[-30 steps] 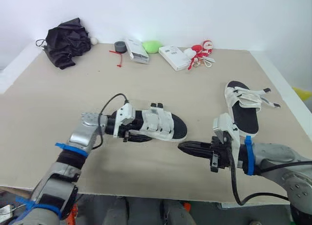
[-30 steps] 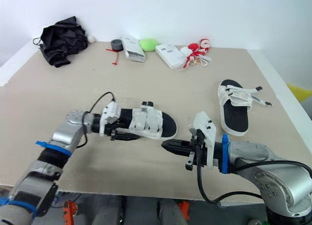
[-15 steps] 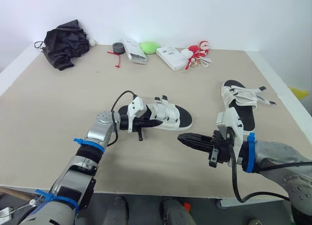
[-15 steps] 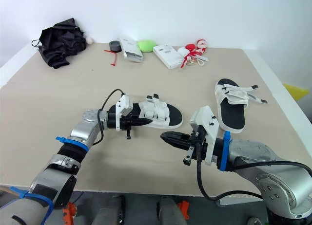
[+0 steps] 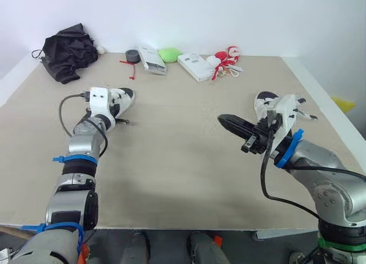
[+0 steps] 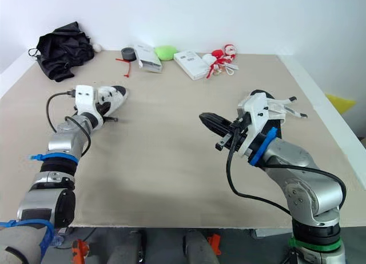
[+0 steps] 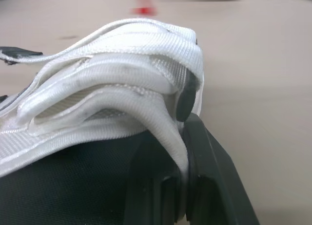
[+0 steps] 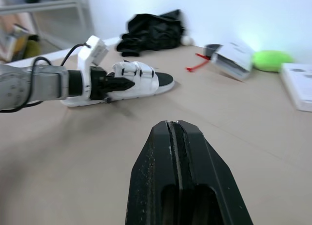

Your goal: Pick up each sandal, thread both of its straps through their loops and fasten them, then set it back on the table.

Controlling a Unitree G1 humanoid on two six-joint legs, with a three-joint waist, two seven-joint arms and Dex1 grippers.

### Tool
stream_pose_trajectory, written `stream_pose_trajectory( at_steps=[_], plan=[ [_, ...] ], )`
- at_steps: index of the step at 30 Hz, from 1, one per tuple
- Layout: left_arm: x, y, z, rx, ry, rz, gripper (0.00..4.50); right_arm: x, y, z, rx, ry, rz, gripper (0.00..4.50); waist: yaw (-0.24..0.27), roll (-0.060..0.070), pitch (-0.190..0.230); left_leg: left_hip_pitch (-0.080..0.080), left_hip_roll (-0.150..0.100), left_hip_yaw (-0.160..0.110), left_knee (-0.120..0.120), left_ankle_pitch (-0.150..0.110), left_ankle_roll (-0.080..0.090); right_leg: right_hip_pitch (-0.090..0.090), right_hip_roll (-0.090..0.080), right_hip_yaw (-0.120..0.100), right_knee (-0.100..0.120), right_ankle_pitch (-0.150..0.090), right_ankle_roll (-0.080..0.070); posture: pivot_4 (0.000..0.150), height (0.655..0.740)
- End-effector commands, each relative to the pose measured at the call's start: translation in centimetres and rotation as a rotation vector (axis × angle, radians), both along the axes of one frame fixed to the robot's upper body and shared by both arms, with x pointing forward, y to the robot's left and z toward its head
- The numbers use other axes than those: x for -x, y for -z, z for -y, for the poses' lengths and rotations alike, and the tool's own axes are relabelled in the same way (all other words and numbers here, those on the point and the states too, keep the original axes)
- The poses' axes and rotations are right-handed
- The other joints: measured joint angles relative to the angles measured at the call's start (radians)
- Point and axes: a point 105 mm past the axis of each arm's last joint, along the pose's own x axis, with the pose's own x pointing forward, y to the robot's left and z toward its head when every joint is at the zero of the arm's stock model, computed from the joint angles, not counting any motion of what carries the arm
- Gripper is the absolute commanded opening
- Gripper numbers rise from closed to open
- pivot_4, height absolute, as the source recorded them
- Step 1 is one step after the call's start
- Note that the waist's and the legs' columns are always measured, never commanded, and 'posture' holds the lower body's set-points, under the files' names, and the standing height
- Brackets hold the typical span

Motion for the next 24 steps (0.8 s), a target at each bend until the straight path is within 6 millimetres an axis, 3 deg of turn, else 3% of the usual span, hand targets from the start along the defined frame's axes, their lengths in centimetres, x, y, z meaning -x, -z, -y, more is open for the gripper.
stream_pose_trajectory(
  at_steps=[1,4,5,6,7,8,9,13,14,21,24],
  plan=[
    [-0.1,0.1,-0.6,0.003,-0.049,0.002,0.35,1.1,-1.0,-1.0,-0.010,-0.100,0.053,0.00,0.004,0.000,0.000,0.000,0.000,0.000,0.000,0.000,0.000,0.000,0.000,0.000,0.000,0.000,0.000,0.150,0.7380],
    [-0.1,-0.9,-0.8,0.059,-0.068,0.061,1.04,1.9,-1.6,-1.3,-0.039,-0.164,0.069,0.00,0.005,0.000,0.000,0.000,0.000,0.000,0.000,0.000,-0.001,0.000,0.000,0.000,0.000,0.000,-0.001,0.150,0.7380],
    [-0.1,-1.3,-0.8,0.070,-0.067,0.081,1.64,2.0,-1.9,-1.3,-0.049,-0.179,0.076,0.00,0.005,0.000,0.000,0.000,0.000,0.000,0.000,0.001,-0.001,0.000,0.000,0.000,0.000,0.001,-0.001,0.150,0.7380],
    [-0.2,-1.6,-0.8,0.073,-0.073,0.092,1.84,2.1,-2.0,-1.3,-0.057,-0.190,0.079,0.00,0.005,0.000,0.000,0.000,0.000,0.000,0.000,0.001,-0.001,0.000,0.001,0.000,0.000,0.001,-0.001,0.150,0.7380],
    [-0.2,-1.8,-1.0,0.074,-0.083,0.104,2.34,2.0,-2.1,-1.4,-0.058,-0.197,0.080,0.00,0.005,0.000,0.000,0.000,0.000,0.000,0.000,0.001,-0.002,0.000,0.001,0.000,0.000,0.001,-0.001,0.150,0.7380],
    [-0.2,-1.9,-1.1,0.074,-0.092,0.103,2.45,1.9,-2.1,-1.5,-0.056,-0.205,0.078,0.00,0.005,0.000,0.000,0.000,0.000,0.000,0.000,0.001,-0.002,0.000,0.001,0.000,0.000,0.001,-0.001,0.150,0.7380],
    [-0.1,-2.1,-1.4,0.075,-0.108,0.110,2.96,1.9,-2.1,-1.5,-0.055,-0.213,0.076,0.00,0.005,0.000,0.000,0.000,0.000,0.000,0.000,0.001,-0.002,0.000,0.001,0.000,0.000,0.001,-0.001,0.150,0.7380],
    [0.6,-2.4,-2.2,0.075,-0.137,0.112,4.23,1.7,-1.7,-1.9,-0.050,-0.242,0.062,0.00,0.006,0.000,0.000,0.000,0.000,0.000,0.000,0.001,-0.002,0.000,0.000,0.000,0.000,0.001,-0.001,0.150,0.7380],
    [0.9,-2.5,-2.4,0.072,-0.141,0.114,4.39,1.7,-1.7,-1.9,-0.049,-0.249,0.061,0.00,0.006,0.000,0.000,0.000,0.000,0.000,0.000,0.001,-0.002,0.000,0.000,0.000,0.000,0.001,-0.001,0.150,0.7380],
    [5.2,-2.1,-2.8,0.126,-0.023,0.035,4.39,0.7,-0.9,-2.4,-0.044,-0.302,0.026,0.00,0.007,0.000,0.000,-0.001,0.001,0.000,-0.001,0.002,-0.003,-0.002,0.001,0.000,0.000,0.001,-0.001,0.150,0.7380],
    [8.6,-1.6,-2.6,0.186,0.121,-0.055,4.39,-0.4,-0.5,-2.5,-0.026,-0.326,0.000,0.00,0.009,0.000,0.000,0.000,0.001,0.000,0.000,0.003,-0.005,-0.001,0.001,0.000,0.001,0.002,-0.002,0.150,0.7380]
  ],
)
